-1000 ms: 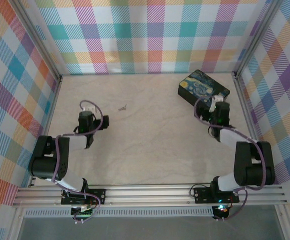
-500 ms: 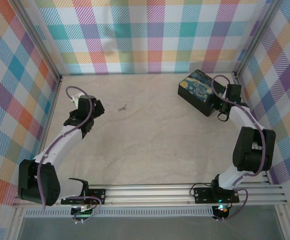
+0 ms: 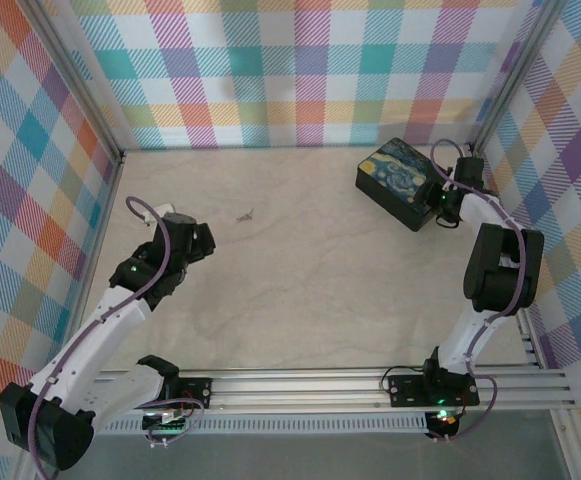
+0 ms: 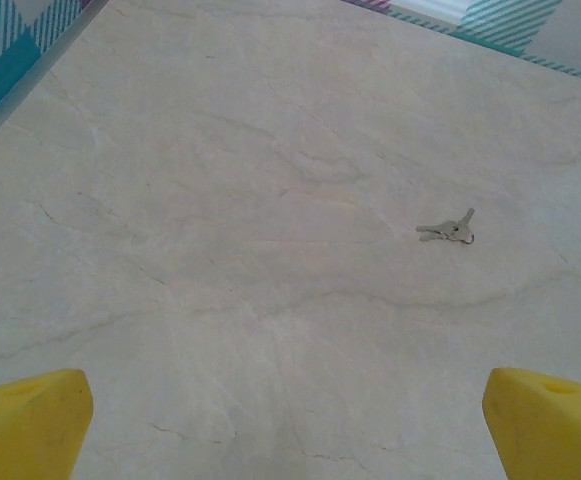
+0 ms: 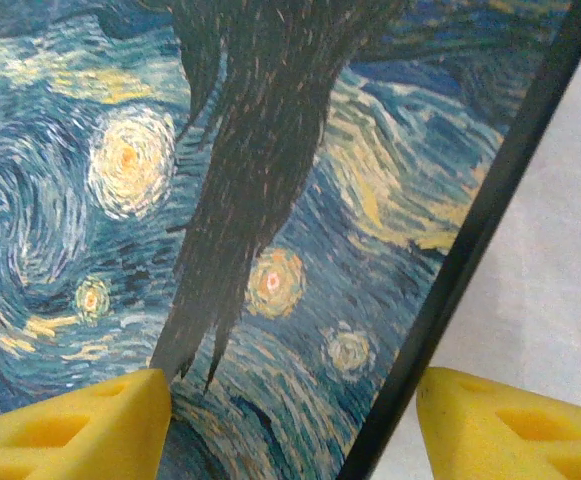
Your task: Unlock a padlock with a key
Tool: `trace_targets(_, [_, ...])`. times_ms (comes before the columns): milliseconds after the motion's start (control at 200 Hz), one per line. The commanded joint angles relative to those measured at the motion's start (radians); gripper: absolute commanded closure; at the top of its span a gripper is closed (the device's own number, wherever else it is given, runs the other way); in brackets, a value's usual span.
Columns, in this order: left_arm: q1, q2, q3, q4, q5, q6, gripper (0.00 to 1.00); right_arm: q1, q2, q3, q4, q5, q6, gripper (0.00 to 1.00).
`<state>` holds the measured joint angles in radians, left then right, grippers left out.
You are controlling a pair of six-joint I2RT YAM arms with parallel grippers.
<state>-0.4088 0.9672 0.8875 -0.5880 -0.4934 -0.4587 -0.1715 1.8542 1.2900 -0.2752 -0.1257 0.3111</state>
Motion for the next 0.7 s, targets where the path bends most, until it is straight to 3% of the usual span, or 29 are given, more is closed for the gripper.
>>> trace_targets(0, [-0.009, -0.01, 0.031, -0.035, 0.032, 0.012, 0.0, 0.041, -0.044, -0.096, -0.018, -0.057, 0.011, 0.34])
trace_targets(130, [-0.012, 0.033, 0.048, -0.005, 0.067, 0.014, 0.0, 0.123, -0.126, -0.213, 0.016, -0.072, 0.031, 0.35])
trace_targets(285, [-0.022, 0.087, 0.037, 0.048, 0.061, -0.015, 0.0, 0.309, -0.225, -0.314, 0.03, -0.012, 0.09, 0.35])
trace_targets(450, [-0.041, 0.123, 0.025, 0.088, 0.084, -0.04, 0.0, 0.49, -0.347, -0.379, 0.046, -0.005, 0.191, 0.26])
trace_targets(530, [-0.052, 0.144, 0.028, 0.087, 0.099, -0.043, 0.0, 0.497, -0.397, -0.367, 0.007, -0.013, 0.185, 0.25])
trace_targets(695, [-0.102, 0.18, 0.04, 0.063, 0.11, -0.053, 0.0, 0.466, -0.458, -0.257, -0.156, 0.123, 0.033, 0.22])
